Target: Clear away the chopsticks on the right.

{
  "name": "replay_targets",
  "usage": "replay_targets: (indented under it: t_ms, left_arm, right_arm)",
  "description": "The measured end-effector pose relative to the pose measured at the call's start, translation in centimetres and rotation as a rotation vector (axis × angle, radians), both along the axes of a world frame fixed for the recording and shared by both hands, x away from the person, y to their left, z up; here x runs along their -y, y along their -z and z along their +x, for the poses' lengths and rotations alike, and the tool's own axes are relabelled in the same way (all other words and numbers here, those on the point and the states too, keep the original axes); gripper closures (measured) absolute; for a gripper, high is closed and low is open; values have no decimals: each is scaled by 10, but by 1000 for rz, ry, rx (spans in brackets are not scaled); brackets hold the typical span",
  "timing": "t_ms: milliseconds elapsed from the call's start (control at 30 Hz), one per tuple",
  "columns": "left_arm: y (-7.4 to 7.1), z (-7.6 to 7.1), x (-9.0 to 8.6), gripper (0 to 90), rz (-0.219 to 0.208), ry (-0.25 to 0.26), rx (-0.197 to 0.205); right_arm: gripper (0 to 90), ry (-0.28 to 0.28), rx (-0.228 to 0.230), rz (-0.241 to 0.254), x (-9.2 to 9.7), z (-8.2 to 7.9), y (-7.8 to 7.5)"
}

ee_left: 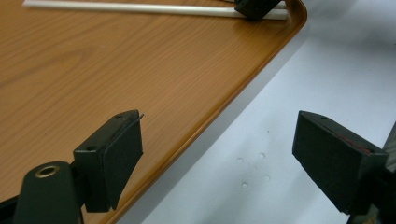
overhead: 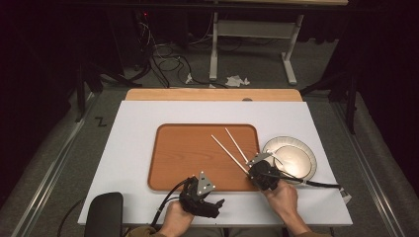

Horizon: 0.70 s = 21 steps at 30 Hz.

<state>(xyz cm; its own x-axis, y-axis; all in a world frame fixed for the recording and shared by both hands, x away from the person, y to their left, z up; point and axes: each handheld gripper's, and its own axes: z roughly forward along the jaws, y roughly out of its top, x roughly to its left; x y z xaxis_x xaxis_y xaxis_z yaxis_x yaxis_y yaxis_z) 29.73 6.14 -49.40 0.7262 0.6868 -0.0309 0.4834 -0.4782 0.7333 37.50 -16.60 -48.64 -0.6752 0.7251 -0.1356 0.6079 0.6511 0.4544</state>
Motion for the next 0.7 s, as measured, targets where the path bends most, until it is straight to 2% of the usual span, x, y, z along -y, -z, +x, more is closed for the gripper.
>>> replay_targets:
  t_ms: [100,167,267,433,600,633,700]
  left_arm:
    - [0,0,0,163,-2,-1,3]
    - [-1,0,-1,164,-6,-4,5]
    - [-2,0,-2,164,-11,-7,13]
    - [-2,-1,-2,164,-9,-8,20]
    - [-5,-2,-5,164,-27,-25,44]
    - [-5,-2,-5,163,-30,-28,48]
    - [-5,-2,-5,163,-28,-30,51]
  right_arm:
    - [825,15,13,0,1,1,0]
    - [781,11,20,5,2,-1,-1]
    - [732,2,34,56,6,-5,-10]
    - [679,-26,73,112,18,-16,-23]
    - [643,-18,106,176,34,-27,-30]
    - [635,-19,101,179,38,-30,-31]
    - [624,-24,118,187,42,-35,-30]
